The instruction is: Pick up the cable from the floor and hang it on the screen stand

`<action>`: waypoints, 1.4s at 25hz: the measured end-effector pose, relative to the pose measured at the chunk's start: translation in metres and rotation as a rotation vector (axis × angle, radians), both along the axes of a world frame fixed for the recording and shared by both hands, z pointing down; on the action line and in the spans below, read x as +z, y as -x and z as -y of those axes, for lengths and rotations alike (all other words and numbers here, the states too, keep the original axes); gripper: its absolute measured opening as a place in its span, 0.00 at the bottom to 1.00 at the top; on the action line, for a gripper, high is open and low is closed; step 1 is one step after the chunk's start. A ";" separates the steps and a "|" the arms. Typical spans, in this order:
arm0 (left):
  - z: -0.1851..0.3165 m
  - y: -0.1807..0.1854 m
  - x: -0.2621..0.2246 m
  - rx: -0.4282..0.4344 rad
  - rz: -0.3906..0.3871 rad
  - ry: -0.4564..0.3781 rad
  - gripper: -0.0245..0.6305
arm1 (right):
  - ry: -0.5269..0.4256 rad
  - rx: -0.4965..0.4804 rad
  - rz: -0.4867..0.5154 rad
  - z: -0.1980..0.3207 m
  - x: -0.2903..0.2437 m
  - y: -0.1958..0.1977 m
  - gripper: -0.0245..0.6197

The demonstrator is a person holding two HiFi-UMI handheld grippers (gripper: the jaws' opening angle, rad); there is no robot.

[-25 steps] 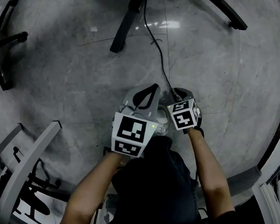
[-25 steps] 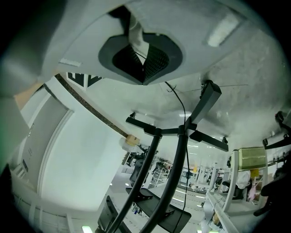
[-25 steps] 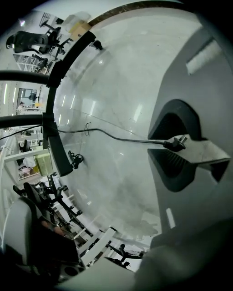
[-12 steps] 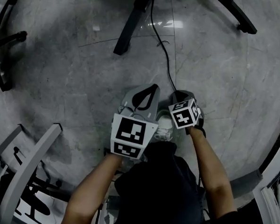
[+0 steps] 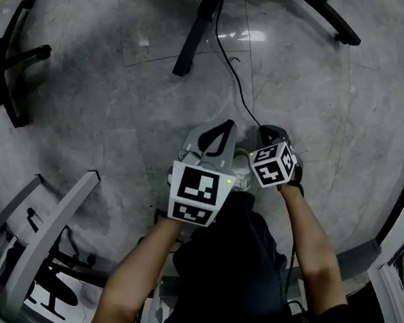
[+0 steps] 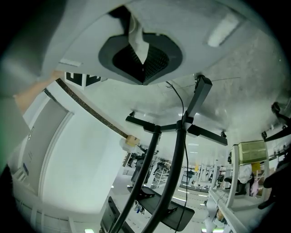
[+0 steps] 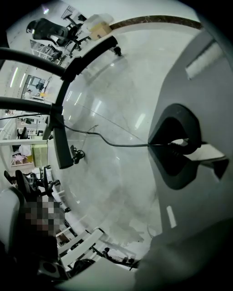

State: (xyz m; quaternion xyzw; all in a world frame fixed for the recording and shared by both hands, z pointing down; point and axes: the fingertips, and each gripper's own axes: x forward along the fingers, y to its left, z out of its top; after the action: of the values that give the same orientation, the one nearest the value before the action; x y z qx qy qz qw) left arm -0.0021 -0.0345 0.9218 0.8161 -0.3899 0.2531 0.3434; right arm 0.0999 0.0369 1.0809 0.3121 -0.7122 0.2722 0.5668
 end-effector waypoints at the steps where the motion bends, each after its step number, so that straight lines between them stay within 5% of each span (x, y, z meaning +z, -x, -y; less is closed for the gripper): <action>1: 0.000 -0.001 -0.009 0.003 -0.001 -0.004 0.04 | -0.011 -0.005 -0.003 0.002 -0.010 0.000 0.07; 22: 0.008 0.003 -0.229 -0.008 -0.011 -0.089 0.04 | -0.164 -0.052 -0.048 0.030 -0.250 -0.013 0.07; 35: 0.015 0.010 -0.372 -0.031 -0.004 -0.204 0.04 | -0.378 -0.066 -0.008 0.071 -0.426 0.000 0.07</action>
State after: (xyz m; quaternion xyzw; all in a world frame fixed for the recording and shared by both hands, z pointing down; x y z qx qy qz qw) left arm -0.0119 -0.0492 0.5494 0.8413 -0.4256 0.2050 0.2629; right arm 0.1001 -0.0341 0.6544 0.3906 -0.7581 0.1137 0.5097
